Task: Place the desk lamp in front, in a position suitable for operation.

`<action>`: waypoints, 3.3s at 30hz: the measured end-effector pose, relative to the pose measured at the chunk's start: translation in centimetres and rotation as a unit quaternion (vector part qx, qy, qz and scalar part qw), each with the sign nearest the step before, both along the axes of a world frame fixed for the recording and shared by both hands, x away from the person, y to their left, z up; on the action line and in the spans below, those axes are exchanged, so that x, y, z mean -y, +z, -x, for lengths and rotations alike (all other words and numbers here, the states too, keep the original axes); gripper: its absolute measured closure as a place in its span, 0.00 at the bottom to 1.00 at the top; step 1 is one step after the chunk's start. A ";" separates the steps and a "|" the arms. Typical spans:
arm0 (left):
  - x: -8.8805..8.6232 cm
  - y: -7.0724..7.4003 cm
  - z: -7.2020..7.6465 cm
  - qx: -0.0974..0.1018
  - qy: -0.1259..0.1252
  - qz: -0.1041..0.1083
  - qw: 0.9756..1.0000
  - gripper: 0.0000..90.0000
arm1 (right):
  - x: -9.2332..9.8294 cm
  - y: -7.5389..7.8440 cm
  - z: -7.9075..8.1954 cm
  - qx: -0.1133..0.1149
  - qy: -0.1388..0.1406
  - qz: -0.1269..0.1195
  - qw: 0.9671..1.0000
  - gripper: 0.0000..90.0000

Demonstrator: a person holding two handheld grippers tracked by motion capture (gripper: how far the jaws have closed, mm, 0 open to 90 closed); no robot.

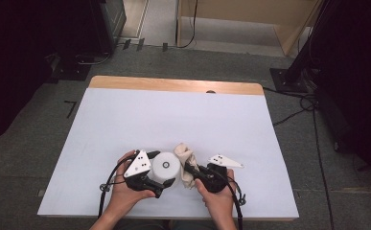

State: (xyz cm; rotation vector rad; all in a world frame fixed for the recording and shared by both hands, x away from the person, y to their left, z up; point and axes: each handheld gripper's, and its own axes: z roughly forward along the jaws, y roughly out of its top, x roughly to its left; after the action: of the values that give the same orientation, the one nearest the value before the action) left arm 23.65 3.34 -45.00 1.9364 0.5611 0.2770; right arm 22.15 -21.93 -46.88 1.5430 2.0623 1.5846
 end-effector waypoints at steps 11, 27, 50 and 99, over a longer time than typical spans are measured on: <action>1.9 0.1 1.9 0.006 0.109 -0.001 0.994 0.06 | 1.1 -0.1 -0.3 0.000 -0.021 0.006 1.000 0.88; 1.7 -0.3 1.3 -0.001 0.090 -0.011 0.996 0.10 | 1.2 -0.2 -0.4 -0.001 -0.025 0.011 1.000 0.88; -1.4 -0.1 -1.7 0.030 -0.139 -0.026 0.989 0.10 | 1.2 0.3 -0.2 0.008 -0.021 0.001 1.000 0.88; -1.5 -1.6 3.3 0.040 0.120 0.052 0.991 0.09 | -3.0 1.8 1.1 0.038 0.009 -0.021 0.999 0.89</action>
State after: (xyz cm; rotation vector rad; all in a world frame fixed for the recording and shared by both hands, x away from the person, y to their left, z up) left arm 20.33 4.86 -46.61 1.7505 0.7418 0.4657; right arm 21.09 -18.97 -45.08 1.4570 2.0207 1.6769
